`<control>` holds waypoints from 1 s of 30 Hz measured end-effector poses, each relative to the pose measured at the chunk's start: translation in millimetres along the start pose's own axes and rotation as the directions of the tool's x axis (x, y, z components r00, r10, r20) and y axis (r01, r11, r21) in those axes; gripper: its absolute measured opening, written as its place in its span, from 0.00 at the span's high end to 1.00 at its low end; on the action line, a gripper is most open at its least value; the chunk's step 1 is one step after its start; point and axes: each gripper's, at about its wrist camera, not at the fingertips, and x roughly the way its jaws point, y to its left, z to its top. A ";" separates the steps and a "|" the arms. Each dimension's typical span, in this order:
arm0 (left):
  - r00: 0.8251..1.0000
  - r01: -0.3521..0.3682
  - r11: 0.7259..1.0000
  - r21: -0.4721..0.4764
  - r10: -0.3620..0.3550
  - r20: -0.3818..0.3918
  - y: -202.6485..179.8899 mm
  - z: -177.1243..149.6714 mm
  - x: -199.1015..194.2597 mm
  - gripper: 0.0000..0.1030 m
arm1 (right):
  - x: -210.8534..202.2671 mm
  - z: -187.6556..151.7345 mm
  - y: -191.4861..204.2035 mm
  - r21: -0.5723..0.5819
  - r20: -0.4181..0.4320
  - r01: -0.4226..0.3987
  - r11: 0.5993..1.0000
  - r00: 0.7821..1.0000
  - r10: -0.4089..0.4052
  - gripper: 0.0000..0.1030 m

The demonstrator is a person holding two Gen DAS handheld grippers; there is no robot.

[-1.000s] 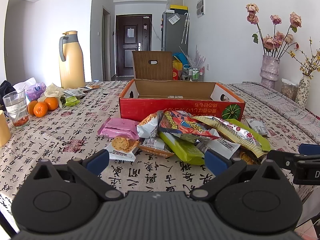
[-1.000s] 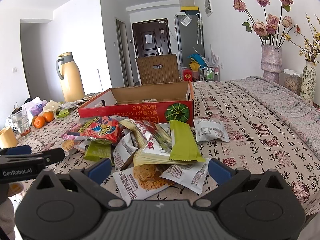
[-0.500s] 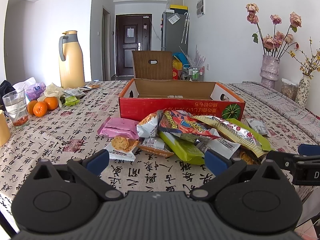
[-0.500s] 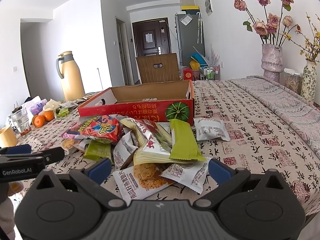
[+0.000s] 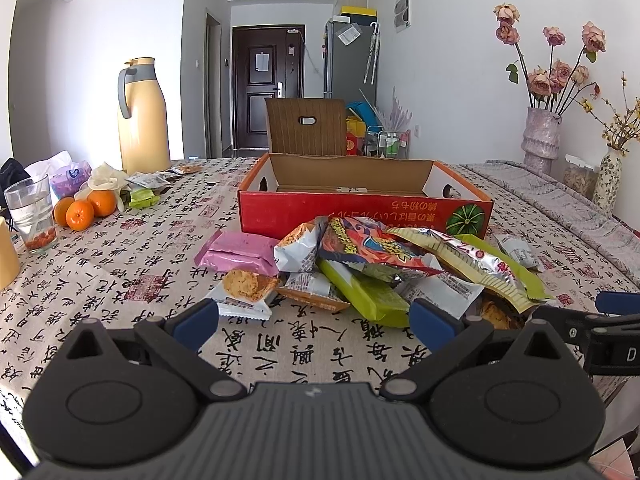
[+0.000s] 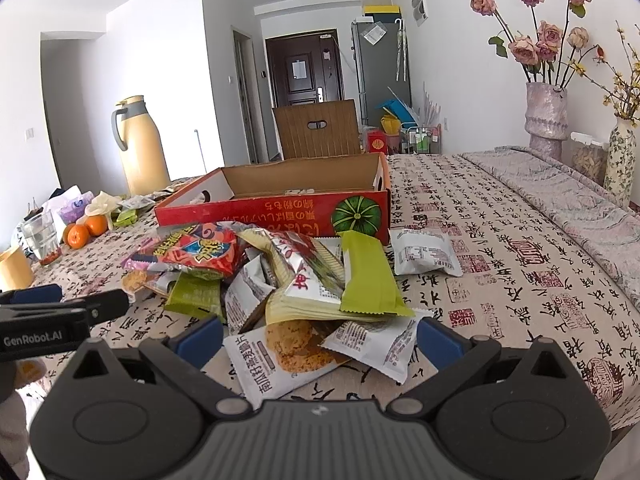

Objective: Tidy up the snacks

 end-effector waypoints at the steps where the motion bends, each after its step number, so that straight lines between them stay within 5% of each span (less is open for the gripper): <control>1: 1.000 0.000 1.000 0.000 0.000 -0.001 0.2 0.2 0.1 0.00 | 0.3 0.2 -0.5 0.001 -0.001 -0.001 1.000 1.000 0.001 0.00; 11: 1.000 -0.009 1.000 -0.006 0.009 -0.018 1.6 1.8 6.8 0.00 | 7.9 0.8 -7.1 0.003 -0.024 0.015 1.000 1.000 -0.015 0.00; 30: 0.998 -0.027 1.000 -0.009 0.026 -0.060 1.8 1.1 23.1 0.00 | 58.5 0.7 -33.8 0.067 -0.118 0.139 0.988 0.984 -0.130 0.35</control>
